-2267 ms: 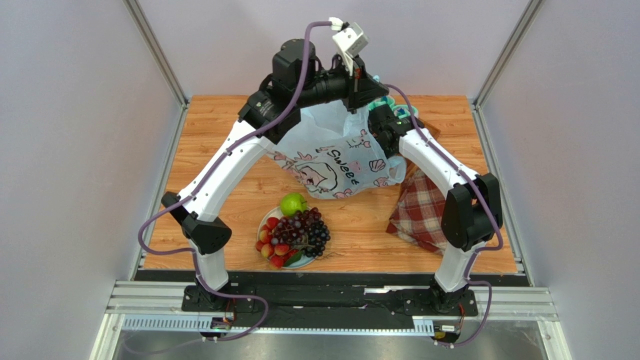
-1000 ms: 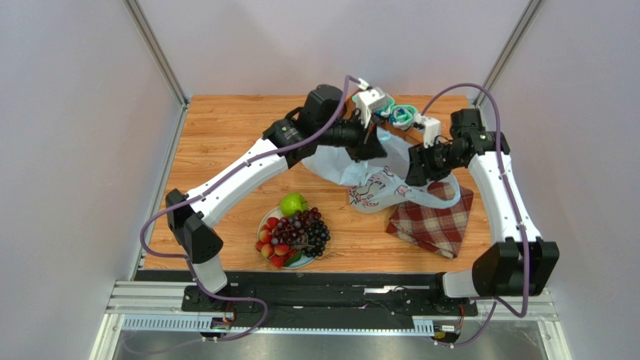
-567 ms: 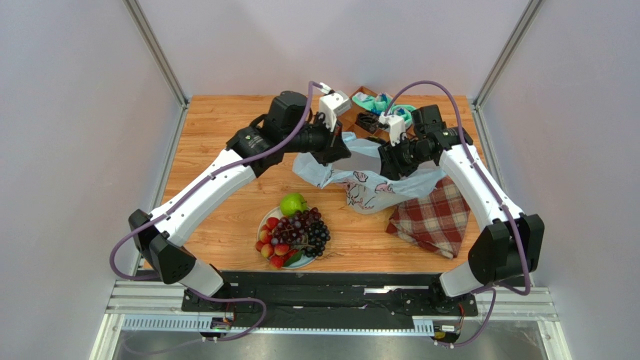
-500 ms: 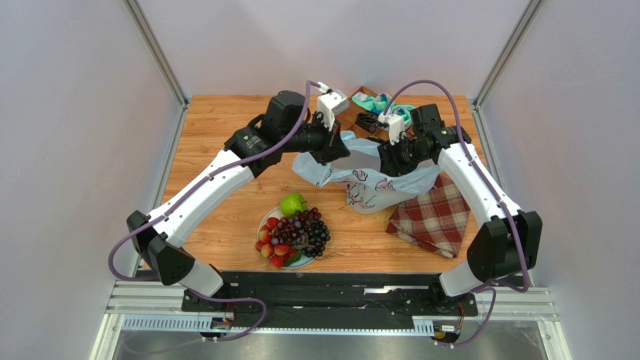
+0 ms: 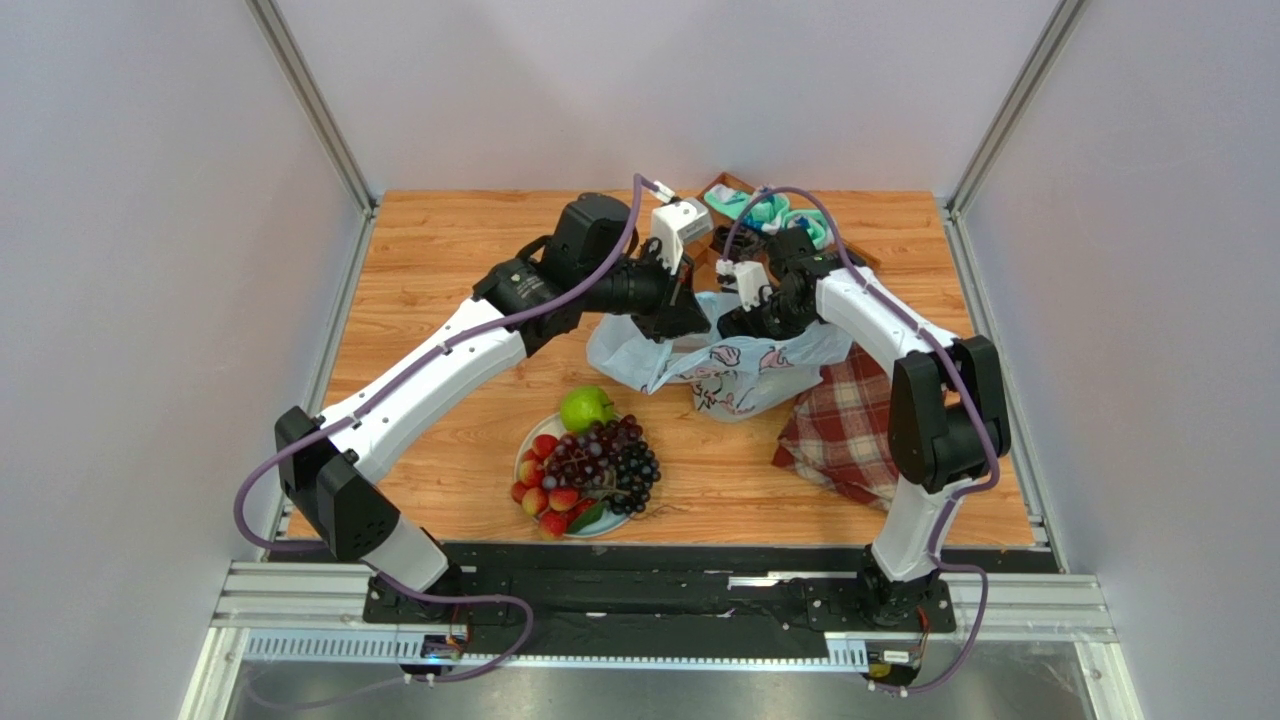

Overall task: Take the fake fruits out of the plastic bag
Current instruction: Adjust the plastic bag at the center of the board.

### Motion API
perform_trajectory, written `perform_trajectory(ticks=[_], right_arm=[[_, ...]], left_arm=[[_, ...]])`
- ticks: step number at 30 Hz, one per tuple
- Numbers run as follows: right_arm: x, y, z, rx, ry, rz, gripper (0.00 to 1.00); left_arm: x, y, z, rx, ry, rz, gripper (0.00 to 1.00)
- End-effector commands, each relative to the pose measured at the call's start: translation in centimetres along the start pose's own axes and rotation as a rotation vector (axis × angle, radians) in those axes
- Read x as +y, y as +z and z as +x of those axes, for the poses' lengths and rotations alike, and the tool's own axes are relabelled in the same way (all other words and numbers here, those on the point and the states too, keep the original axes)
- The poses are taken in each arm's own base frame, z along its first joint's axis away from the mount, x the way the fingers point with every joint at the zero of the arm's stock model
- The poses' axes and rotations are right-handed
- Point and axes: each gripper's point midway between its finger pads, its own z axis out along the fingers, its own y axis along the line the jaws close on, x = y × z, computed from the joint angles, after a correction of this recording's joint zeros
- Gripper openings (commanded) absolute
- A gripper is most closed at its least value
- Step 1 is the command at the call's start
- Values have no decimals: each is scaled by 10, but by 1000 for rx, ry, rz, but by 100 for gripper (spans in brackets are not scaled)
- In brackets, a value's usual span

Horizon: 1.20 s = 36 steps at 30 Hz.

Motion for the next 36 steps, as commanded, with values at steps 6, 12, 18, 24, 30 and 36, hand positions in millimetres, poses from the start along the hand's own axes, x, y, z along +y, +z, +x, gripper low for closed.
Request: perform_trajectory(ticks=[6, 12, 18, 24, 30, 36], right_arm=[[-3, 27, -15, -16, -222, -28, 82], [-8, 33, -18, 5, -258, -27, 84], [-3, 33, -12, 40, -238, -25, 81], [-2, 37, 5, 177, -238, -38, 55], [6, 20, -1, 149, -266, -52, 20], [10, -14, -27, 43, -279, -26, 0]], left_arm=[[-6, 5, -6, -26, -29, 39, 0], [-1, 12, -6, -17, -36, 37, 0], [-1, 12, -14, -31, -30, 37, 0], [0, 7, -31, -63, -12, 35, 0], [7, 4, -49, -95, 27, 11, 0], [30, -22, -108, -228, 117, -87, 0]])
